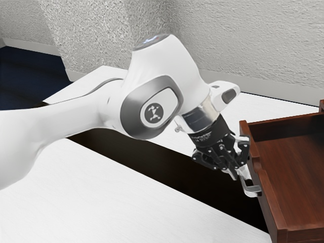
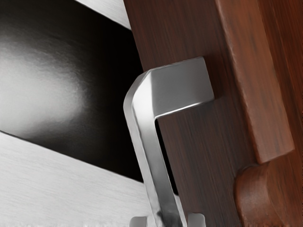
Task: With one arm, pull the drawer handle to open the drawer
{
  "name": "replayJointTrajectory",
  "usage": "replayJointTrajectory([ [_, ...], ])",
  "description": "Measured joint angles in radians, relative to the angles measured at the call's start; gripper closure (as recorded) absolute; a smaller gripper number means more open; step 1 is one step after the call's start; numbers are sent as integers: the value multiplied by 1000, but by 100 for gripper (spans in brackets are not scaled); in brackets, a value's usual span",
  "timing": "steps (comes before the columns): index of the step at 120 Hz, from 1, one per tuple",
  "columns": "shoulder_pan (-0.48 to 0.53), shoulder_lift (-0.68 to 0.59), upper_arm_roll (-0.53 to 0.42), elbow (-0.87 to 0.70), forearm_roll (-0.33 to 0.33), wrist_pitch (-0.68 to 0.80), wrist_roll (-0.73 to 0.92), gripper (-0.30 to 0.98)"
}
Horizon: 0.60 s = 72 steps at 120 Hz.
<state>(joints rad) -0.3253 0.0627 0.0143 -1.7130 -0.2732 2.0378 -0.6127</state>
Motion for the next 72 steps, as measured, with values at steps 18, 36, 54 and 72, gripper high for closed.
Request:
replayJointTrajectory([
  [18,3,-6,3,-8,-8,2,1,53],
  [36,19,-28,9,-10,-19,4,6,34],
  [54,50,-20,12,93,3,-54,12,17],
  [72,32,127,-5,353,116,-238,17,8],
])
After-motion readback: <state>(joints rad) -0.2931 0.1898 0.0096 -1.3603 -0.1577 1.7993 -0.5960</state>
